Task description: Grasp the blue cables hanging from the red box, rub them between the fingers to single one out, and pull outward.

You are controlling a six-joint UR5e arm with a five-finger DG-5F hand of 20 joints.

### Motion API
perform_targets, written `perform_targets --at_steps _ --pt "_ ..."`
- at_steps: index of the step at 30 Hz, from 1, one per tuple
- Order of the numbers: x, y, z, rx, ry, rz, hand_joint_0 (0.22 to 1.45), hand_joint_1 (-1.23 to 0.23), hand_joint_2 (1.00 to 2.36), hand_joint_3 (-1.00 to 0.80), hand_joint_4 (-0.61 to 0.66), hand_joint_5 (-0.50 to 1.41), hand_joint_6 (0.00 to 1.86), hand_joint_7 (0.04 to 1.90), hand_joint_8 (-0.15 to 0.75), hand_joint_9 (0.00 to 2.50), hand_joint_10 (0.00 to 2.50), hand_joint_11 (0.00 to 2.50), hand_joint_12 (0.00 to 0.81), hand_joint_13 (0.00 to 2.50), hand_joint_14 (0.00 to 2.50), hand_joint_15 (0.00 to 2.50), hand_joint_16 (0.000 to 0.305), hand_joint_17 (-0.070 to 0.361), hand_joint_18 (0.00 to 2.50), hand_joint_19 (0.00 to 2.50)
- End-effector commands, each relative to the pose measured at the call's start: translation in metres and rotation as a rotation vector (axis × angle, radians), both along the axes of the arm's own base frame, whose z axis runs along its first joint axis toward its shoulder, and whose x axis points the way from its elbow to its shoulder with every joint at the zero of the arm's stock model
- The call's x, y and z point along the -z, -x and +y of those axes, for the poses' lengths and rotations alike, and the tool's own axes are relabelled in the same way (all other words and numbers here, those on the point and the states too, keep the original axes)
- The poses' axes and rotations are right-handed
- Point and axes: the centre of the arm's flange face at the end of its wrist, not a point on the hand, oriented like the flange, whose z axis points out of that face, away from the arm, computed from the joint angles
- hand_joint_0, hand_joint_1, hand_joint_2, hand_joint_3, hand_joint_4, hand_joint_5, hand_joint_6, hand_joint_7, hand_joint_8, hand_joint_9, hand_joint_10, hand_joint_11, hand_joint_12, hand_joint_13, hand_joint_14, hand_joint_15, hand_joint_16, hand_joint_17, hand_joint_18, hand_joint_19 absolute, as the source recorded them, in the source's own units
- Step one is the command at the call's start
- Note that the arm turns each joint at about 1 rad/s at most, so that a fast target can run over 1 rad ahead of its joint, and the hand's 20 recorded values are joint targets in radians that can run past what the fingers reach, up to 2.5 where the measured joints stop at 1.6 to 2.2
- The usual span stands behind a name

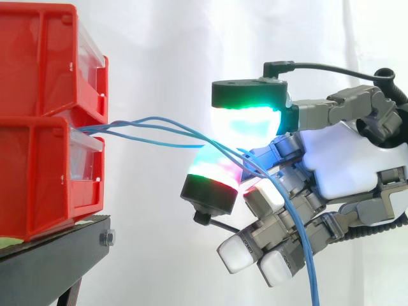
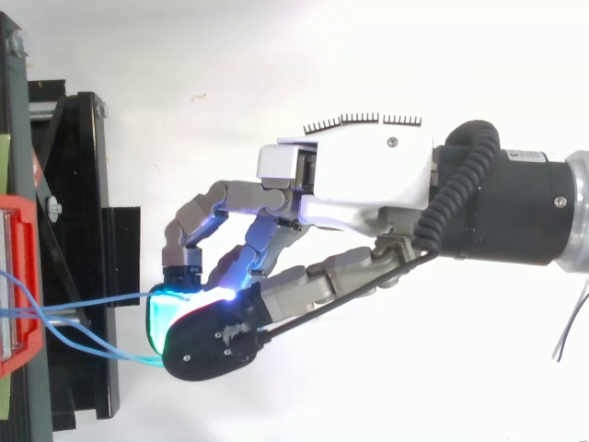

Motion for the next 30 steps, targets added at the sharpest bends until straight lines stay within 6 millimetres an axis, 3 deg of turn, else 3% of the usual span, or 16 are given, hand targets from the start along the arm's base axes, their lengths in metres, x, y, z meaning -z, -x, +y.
perform_targets --at_steps 1,6,11,19,30 --pt "0.0 0.0 -0.002 0.003 0.002 0.0 0.61 -0.7 1.01 -0.2 0.21 -0.11 0.85 0.9 0.407 1.1 0.02 0.68 0.432 0.78 0.01 0.35 0.057 0.128 0.8 0.34" --pt "0.0 0.0 -0.005 -0.004 0.056 0.006 0.57 -0.67 1.01 -0.39 0.21 -0.12 0.84 0.87 0.371 1.08 0.02 0.69 0.393 0.75 0.01 0.37 0.05 0.112 0.73 0.4" --pt "-0.007 0.002 -0.012 -0.024 0.191 0.012 0.54 -0.59 1.0 -0.46 0.2 -0.11 0.82 0.88 0.373 1.1 0.02 0.67 0.401 0.75 0.01 0.37 0.051 0.115 0.74 0.41" --pt "-0.025 0.005 -0.014 -0.032 0.237 -0.007 0.58 -0.57 1.01 -0.42 0.18 -0.1 0.81 0.9 0.369 1.11 0.02 0.67 0.393 0.75 0.01 0.37 0.05 0.112 0.72 0.41" --pt "-0.027 0.006 -0.011 -0.033 0.243 -0.008 0.61 -0.57 1.01 -0.34 0.2 -0.09 0.78 0.91 0.373 1.13 0.02 0.66 0.396 0.75 0.01 0.37 0.051 0.114 0.73 0.4"
